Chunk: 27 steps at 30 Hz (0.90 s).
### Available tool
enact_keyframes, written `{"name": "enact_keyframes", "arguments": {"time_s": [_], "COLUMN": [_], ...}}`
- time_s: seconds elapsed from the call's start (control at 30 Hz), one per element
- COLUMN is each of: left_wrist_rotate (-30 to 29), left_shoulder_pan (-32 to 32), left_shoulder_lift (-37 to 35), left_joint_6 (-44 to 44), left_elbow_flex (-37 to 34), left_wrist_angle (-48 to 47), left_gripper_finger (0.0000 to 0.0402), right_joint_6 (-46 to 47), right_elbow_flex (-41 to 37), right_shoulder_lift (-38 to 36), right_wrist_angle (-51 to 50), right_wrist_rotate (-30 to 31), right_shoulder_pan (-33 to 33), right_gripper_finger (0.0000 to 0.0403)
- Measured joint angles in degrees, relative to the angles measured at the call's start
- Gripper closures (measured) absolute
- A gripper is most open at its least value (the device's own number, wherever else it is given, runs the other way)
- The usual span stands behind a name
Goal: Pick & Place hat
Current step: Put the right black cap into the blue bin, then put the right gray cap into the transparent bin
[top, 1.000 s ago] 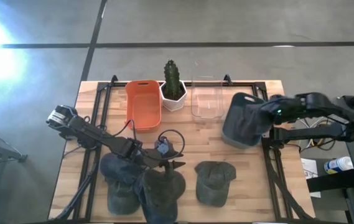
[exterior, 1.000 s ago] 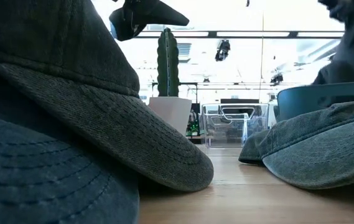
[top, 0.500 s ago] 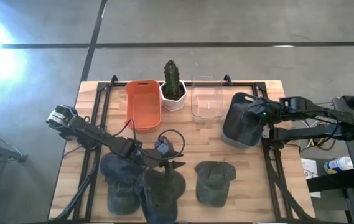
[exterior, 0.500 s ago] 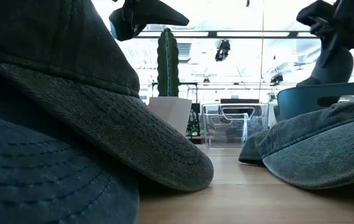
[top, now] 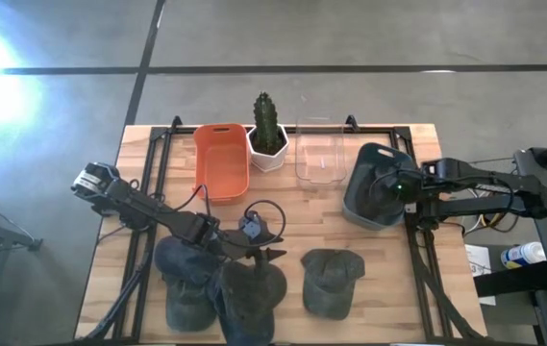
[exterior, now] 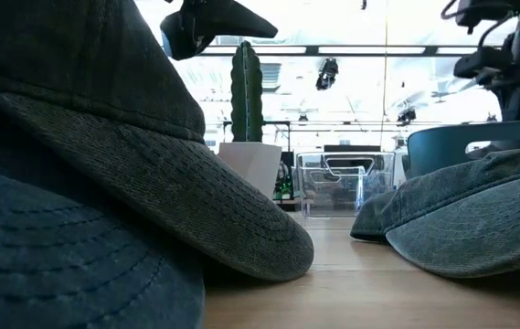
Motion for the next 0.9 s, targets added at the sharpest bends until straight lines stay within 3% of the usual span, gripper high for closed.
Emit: {"name": "enact_keyframes", "arguments": {"time_s": [0.33,0.47,0.63,0.77,0.9], "left_wrist_rotate": [0.0,0.0,0.6,1.5,5.2], "left_shoulder_pan": [0.0,0.0,0.1,0.4,1.3], "left_shoulder_lift": [0.0,0.0,0.1,1.0,2.3], "left_joint_6": [-0.5,-0.7,-2.9,-2.7,-0.2], "left_elbow_flex": [0.0,0.0,0.0,0.0,0.0], "left_wrist_angle": [0.0,0.0,0.1,0.4,2.2], "left_gripper_finger": [0.0227,0.0227,0.0227,0.0227,0.0227], "right_joint_6": [-2.7,-3.4,-5.5,-6.1,-4.5], "right_elbow_flex": [4.0,8.3,15.2,20.1,22.9], "right_shoulder_lift": [0.0,0.0,0.3,2.5,5.8], "right_wrist_angle": [-6.3,-12.6,-12.2,-12.0,-6.9], "right_wrist_rotate": [0.1,0.3,-0.3,-4.8,-13.3], "right_shoulder_pan": [0.0,0.0,0.2,2.1,6.1], "right_gripper_finger": [0.0226,0.0199,0.0182,0.0181,0.0181]}}
